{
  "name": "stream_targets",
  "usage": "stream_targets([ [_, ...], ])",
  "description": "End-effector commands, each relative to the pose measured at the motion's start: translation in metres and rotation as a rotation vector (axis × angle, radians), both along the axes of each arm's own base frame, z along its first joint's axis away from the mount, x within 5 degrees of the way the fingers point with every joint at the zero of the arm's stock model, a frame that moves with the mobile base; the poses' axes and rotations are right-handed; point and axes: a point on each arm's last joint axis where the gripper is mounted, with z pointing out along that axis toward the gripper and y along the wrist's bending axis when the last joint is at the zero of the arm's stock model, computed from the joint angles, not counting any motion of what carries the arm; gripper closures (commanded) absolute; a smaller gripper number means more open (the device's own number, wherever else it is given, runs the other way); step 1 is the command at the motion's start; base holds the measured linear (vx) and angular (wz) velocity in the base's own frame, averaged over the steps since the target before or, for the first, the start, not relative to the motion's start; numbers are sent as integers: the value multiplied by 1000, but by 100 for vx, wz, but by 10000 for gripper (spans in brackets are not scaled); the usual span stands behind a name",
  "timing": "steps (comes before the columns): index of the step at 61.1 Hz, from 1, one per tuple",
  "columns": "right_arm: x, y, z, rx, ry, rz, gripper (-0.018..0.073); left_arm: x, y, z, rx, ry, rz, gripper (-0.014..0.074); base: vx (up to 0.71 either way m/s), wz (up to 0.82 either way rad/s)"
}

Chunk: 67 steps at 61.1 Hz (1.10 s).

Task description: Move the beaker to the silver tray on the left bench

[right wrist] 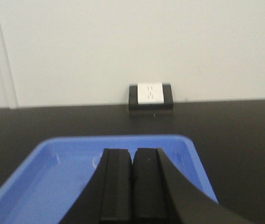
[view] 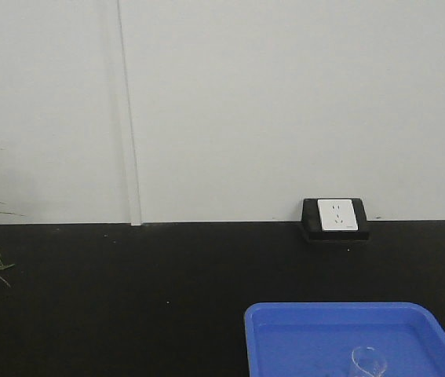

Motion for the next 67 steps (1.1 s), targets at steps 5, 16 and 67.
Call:
stream_targets([
  [5,-4,0,34,36,-192,5,573,2,1,2,-10,-70,9,595,0,0],
  [16,2,0,64,-41,-111,-9,567,2,1,2,-10,-70,9,595,0,0],
  [67,96,8,45,-75,209,33,130,2,1,2,-10,-70,9,595,0,0],
])
